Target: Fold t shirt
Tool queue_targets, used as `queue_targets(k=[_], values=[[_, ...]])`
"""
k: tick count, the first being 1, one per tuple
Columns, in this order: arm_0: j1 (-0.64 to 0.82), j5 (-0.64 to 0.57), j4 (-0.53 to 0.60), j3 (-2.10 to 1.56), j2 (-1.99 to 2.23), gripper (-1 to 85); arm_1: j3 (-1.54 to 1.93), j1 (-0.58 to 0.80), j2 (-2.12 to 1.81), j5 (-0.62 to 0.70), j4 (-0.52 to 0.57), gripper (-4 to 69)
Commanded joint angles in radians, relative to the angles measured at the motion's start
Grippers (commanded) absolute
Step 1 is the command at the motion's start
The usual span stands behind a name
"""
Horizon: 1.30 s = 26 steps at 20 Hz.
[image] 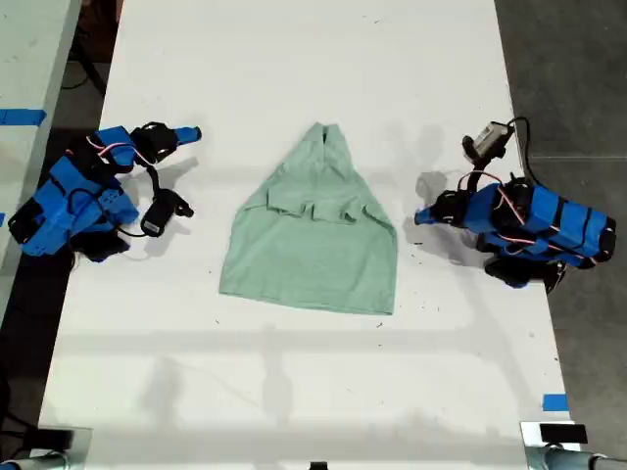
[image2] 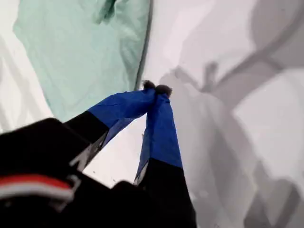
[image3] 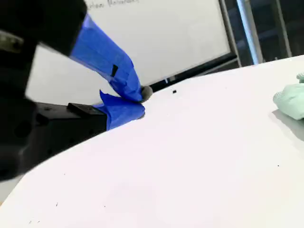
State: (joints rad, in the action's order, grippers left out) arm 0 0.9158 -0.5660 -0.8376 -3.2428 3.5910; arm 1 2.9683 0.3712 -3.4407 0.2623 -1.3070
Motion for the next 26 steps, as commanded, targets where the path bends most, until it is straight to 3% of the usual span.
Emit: queue_targets(k=[1, 4, 7, 8, 13, 14, 15, 16, 20, 23, 26], values=[[0.020, 0.017, 0.003, -0.031, 0.008, -0.3, -0.172, -0.081, 0.204, -0.074, 0.089, -0.4], [0.020, 0.014, 0.005, -0.031, 0.008, -0.3, -0.278, -0.202, 0.580, -0.133, 0.270, 2.3], [0.020, 0.011, 0.005, -0.031, 0.008, -0.3, -0.298, -0.281, 0.857, -0.147, 0.483, 24.1], [0.020, 0.011, 0.005, -0.031, 0.008, -0.3, -0.296, -0.291, 0.931, -0.158, 0.535, 27.1], [0.018, 0.009, 0.005, -0.031, 0.008, -0.3, -0.313, -0.301, 1.218, -0.186, 0.713, 25.3], [0.017, 0.009, 0.005, -0.031, 0.008, -0.3, -0.331, -0.298, 1.243, -0.178, 0.713, 23.7], [0.017, 0.009, 0.005, -0.031, 0.008, -0.3, -0.347, -0.298, 1.259, -0.173, 0.713, 6.2], [0.017, 0.009, 0.005, -0.031, 0.008, -0.3, -0.356, -0.296, 1.269, -0.172, 0.719, -0.4], [0.017, 0.009, 0.005, -0.031, 0.008, -0.3, -0.413, -0.316, 1.232, -0.178, 0.617, -0.3], [0.017, 0.009, 0.005, -0.031, 0.008, -0.3, -0.411, -0.314, 1.017, -0.195, 0.428, -0.3], [0.018, 0.006, 0.005, -0.031, 0.008, -0.3, -0.442, -0.242, 0.716, -0.118, 0.232, -0.3]])
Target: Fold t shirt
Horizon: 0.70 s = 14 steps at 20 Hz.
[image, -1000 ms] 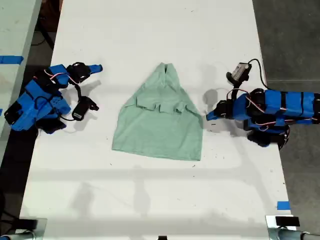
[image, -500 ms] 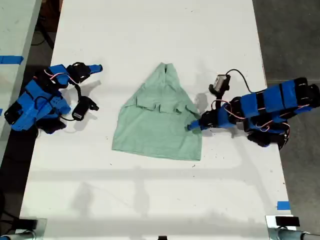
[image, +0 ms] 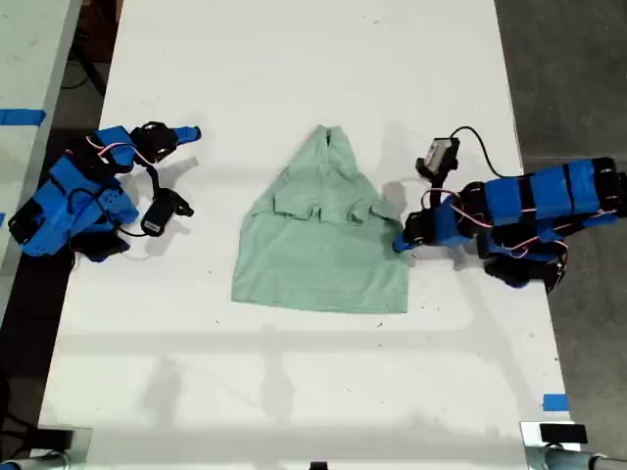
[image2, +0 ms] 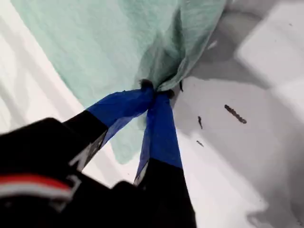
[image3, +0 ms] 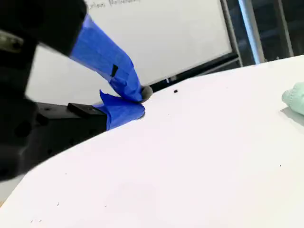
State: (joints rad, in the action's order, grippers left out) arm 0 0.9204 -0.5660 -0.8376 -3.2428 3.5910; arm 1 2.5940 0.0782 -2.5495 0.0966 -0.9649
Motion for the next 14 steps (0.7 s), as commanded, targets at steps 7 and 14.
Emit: queue_targets(k=[7, 14], values=[[0.015, 0.006, 0.006, -0.031, 0.008, -0.3, -0.393, 0.063, 0.044, 0.147, -0.049, -0.3], [0.015, 0.006, 0.006, -0.031, 0.008, -0.3, -0.927, 0.032, 0.744, 0.225, -0.057, -0.3]])
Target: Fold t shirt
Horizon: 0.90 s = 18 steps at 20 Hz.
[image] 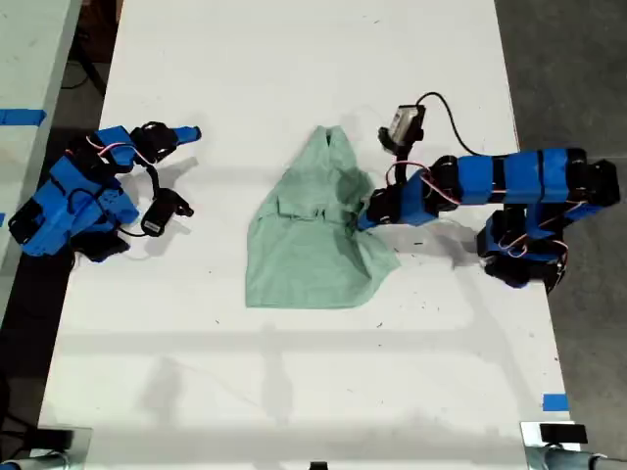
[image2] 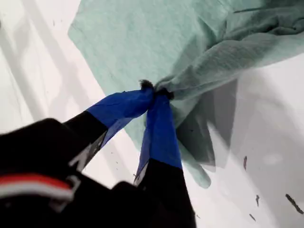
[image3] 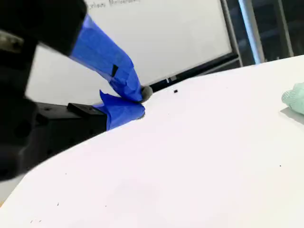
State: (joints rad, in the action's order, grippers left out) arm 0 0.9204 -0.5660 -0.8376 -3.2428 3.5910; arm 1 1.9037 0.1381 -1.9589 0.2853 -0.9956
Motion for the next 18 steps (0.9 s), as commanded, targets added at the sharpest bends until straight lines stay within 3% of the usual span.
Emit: queue_targets(k=[1, 6, 8, 12, 16, 18], values=[[0.015, 0.006, 0.006, -0.031, 0.008, -0.3, -0.365, -0.032, 0.268, 0.049, -0.072, -0.2], [0.014, 0.006, 0.005, -0.031, 0.008, -0.3, -0.989, -0.071, 0.664, 0.112, -0.298, 3.5], [0.014, 0.005, 0.005, -0.031, 0.008, -0.3, -1.080, -0.069, 0.667, 0.127, -0.356, 3.5], [0.014, 0.003, 0.005, -0.029, 0.008, -0.3, -1.058, -0.046, 0.518, 0.137, -0.497, 3.6], [0.014, 0.003, 0.005, -0.029, 0.008, -0.3, -0.966, -0.032, 0.379, 0.118, -0.706, 3.6], [0.014, 0.003, 0.005, -0.029, 0.008, -0.3, -0.804, -0.032, 0.308, 0.089, -0.713, 3.6]])
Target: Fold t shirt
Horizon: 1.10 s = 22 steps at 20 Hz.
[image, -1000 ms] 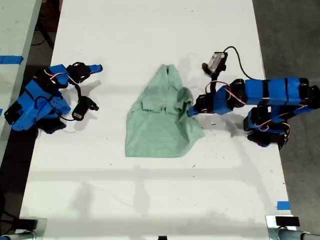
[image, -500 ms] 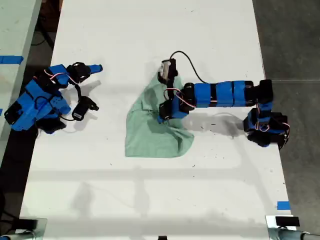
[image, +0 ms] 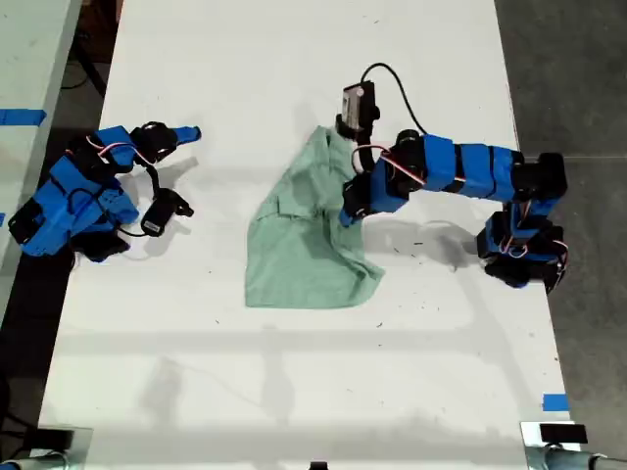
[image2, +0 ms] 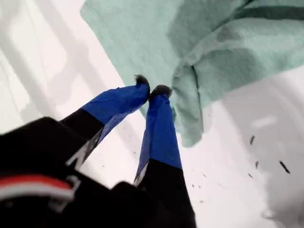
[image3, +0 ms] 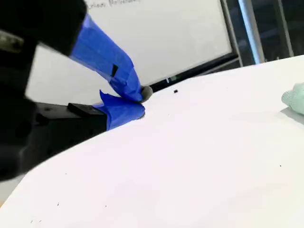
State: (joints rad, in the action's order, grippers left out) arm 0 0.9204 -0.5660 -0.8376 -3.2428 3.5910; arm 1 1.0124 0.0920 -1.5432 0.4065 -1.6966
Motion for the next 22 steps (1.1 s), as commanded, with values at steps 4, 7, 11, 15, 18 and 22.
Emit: queue_targets(k=[4, 7, 11, 15, 18, 22], values=[[0.014, 0.003, 0.005, -0.029, 0.008, -0.3, 0.394, -0.008, -0.123, -0.117, 0.067, 4.2], [0.014, 0.003, 0.005, -0.029, 0.008, -0.3, 0.617, -0.002, -0.167, -0.137, 0.236, 5.6], [0.014, 0.003, 0.005, -0.029, 0.008, -0.3, 0.721, -0.025, -0.186, -0.150, 0.347, 18.4], [0.014, 0.005, 0.005, -0.029, 0.008, -0.3, 0.709, -0.081, -0.215, -0.169, 0.367, 26.2], [0.014, 0.005, 0.005, -0.031, 0.008, -0.3, 0.715, -0.143, -0.221, -0.204, 0.416, 26.2], [0.014, 0.006, 0.005, -0.031, 0.008, -0.3, 0.709, -0.204, -0.218, -0.230, 0.469, 25.6]])
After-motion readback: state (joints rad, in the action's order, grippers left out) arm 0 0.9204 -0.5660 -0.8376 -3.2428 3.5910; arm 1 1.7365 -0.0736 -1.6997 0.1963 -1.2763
